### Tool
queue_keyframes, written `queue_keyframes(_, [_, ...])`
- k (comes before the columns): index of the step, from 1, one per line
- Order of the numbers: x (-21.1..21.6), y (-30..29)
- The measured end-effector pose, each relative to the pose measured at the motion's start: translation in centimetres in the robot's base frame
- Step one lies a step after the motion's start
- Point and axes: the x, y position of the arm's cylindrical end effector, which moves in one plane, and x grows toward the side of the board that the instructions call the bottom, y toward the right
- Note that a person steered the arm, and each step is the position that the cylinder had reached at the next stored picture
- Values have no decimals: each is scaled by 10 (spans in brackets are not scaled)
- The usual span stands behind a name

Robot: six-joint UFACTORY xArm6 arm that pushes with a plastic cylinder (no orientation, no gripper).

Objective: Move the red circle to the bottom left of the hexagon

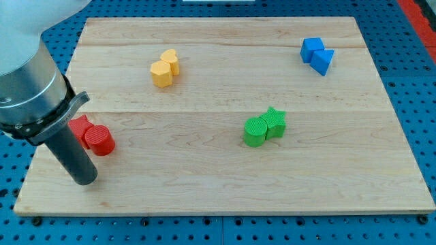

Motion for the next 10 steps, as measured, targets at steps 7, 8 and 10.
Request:
queue_keyframes(7, [-112,55])
queue_keyframes(8, [-118,58])
queue_keyframes(10, [-120,12])
